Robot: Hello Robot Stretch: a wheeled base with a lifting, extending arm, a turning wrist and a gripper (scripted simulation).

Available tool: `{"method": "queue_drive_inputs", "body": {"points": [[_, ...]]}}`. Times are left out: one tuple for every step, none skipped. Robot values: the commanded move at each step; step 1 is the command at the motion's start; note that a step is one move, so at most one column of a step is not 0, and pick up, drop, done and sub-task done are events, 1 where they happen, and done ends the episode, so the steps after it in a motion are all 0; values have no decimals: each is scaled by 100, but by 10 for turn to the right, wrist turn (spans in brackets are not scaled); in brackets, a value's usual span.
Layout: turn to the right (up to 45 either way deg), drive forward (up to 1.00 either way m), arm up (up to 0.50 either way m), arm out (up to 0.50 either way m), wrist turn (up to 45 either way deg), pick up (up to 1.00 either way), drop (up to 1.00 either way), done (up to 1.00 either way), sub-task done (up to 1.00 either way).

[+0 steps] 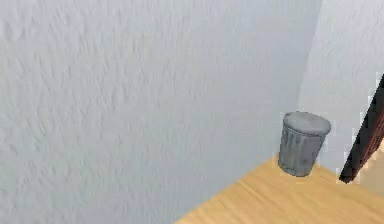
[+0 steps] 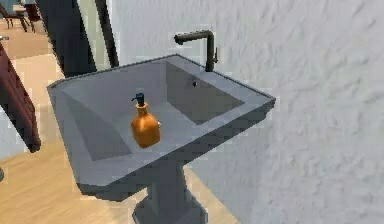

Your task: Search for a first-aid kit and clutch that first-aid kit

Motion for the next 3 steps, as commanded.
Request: {"method": "queue_drive_inputs", "body": {"points": [[210, 0, 0, 0, 0, 0, 0, 0, 0], [0, 55, 0, 0, 0, 0, 0, 0, 0], [90, 0, 0, 0, 0, 0, 0, 0, 0]]}}
